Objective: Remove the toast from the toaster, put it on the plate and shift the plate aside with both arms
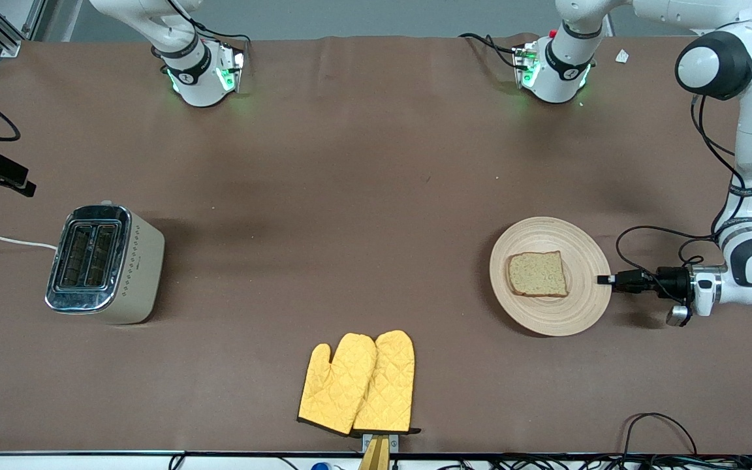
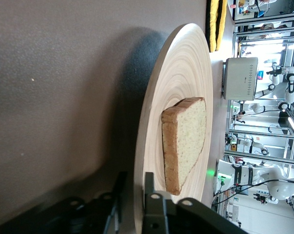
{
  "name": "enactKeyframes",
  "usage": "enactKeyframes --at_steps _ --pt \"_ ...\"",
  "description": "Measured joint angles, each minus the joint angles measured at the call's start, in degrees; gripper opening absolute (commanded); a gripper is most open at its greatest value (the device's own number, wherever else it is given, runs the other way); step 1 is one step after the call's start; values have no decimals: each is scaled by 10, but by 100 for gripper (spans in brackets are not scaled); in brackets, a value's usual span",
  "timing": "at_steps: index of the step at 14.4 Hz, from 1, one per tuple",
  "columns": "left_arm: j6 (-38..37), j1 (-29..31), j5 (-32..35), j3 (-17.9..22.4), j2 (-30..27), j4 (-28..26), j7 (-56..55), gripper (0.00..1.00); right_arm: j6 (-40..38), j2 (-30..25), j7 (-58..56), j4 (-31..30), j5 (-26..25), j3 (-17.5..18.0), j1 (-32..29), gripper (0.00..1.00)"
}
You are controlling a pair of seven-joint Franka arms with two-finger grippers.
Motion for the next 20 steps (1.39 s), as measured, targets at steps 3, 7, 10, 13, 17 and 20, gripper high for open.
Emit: enactKeyframes --at_steps 3,7,10,13,17,20 --pt "0 -1 21 13 -1 22 1 100 0 0 0 2 0 1 0 100" --pt "-1 -43 148 12 -53 103 -21 100 0 0 0 11 3 2 0 100" --pt "-1 -121 267 13 -173 128 -93 100 10 0 -2 12 3 1 0 100" --pt "-14 -193 367 16 -295 127 -187 100 21 0 -3 13 3 1 0 100" --pt "-75 -236 406 14 -413 112 -325 100 18 0 -51 12 3 0 -1 100" --pt "-97 -242 416 2 -487 58 -397 100 2 0 -64 11 7 -2 -3 100"
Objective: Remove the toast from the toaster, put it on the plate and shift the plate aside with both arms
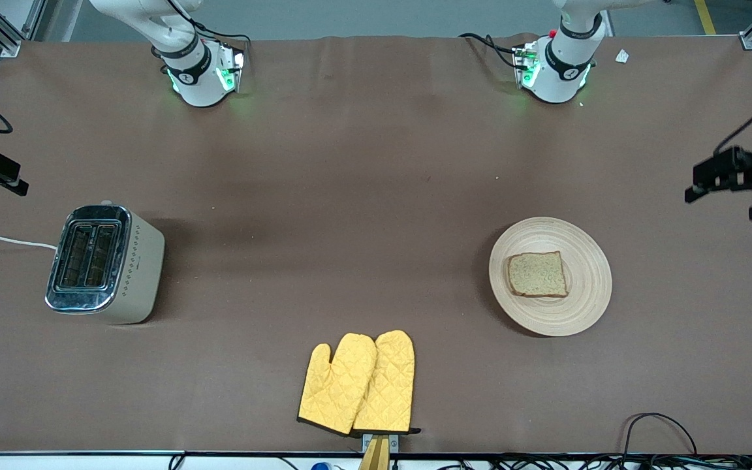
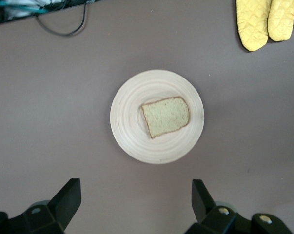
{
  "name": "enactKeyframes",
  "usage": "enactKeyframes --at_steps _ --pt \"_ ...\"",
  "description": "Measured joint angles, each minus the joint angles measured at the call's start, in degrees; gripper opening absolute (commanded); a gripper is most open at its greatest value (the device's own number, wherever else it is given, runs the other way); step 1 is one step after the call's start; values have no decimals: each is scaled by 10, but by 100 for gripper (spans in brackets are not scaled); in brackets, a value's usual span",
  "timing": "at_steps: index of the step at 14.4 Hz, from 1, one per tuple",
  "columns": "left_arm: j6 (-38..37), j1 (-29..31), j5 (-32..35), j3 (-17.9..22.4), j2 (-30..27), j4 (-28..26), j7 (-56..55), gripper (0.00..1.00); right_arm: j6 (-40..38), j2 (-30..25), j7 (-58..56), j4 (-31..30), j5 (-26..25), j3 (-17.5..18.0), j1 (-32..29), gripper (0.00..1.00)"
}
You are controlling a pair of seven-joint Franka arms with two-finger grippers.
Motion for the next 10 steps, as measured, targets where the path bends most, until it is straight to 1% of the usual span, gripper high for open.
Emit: enactKeyframes --at_steps 1,2,4,6,7,8,10 --pt "16 0 5 -3 -21 -31 -11 100 -4 0 0 0 1 0 0 100" --pt "48 0 6 -4 -42 -71 -17 100 -6 0 0 0 2 1 0 100" --pt "120 1 6 -5 -87 -164 -20 100 -7 0 0 0 3 1 0 100" --pt "170 1 6 -5 -135 -248 -21 100 -7 0 0 0 4 1 0 100" --pt "178 1 6 -5 -154 -274 -21 100 -7 0 0 0 4 1 1 100" --pt "179 1 6 -5 -168 -290 -21 100 -7 0 0 0 4 1 1 100" --pt "177 1 6 -5 -178 -297 -21 100 -7 0 0 0 4 1 1 100"
